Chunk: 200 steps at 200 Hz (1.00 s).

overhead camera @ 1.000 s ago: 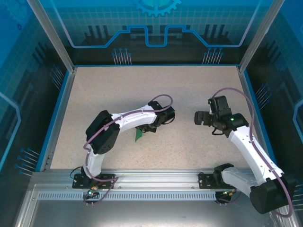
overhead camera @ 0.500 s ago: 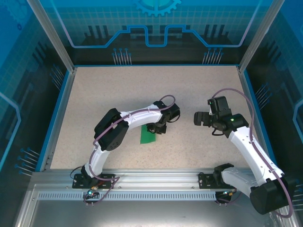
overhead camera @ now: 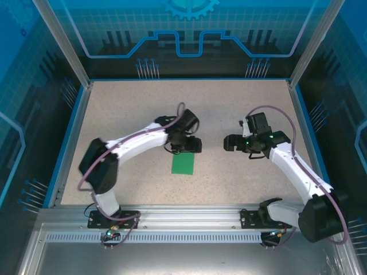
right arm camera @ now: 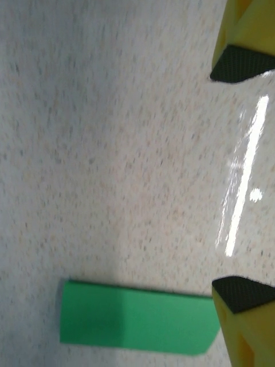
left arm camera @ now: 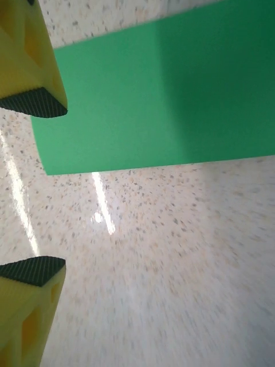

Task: Fold a paper plane with a square sheet of paper (fold left side to right side)
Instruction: Third fold the triangle at the center of the table.

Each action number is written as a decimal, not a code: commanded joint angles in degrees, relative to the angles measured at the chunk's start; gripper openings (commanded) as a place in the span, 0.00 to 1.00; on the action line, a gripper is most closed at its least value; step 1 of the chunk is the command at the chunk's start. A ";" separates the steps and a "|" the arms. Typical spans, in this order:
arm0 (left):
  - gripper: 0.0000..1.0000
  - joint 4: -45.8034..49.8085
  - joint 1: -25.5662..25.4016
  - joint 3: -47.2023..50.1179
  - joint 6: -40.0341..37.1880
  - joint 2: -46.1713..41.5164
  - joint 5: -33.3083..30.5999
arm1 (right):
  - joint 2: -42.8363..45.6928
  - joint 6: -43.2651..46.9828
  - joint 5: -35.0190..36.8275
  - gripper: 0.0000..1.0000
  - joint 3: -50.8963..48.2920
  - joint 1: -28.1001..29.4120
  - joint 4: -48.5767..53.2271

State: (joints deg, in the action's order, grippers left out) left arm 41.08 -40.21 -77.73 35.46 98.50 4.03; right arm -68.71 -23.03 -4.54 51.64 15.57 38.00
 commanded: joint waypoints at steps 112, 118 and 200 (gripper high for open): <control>0.76 -26.75 19.64 29.46 -2.38 -9.14 24.01 | -37.56 -15.92 -22.65 0.54 14.23 11.49 -28.46; 0.76 -26.91 19.64 29.48 -2.46 -8.59 24.33 | -38.95 -16.58 -23.76 0.54 14.88 11.59 -29.66; 0.73 -27.12 19.67 29.29 -2.61 -3.53 27.05 | -47.10 -14.36 -19.30 0.53 21.53 12.99 -23.17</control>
State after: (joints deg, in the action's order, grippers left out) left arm 14.39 -20.93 -48.80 34.11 92.77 28.01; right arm -114.34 -38.74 -25.50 71.16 27.79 11.44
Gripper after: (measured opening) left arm 0.744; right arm 0.528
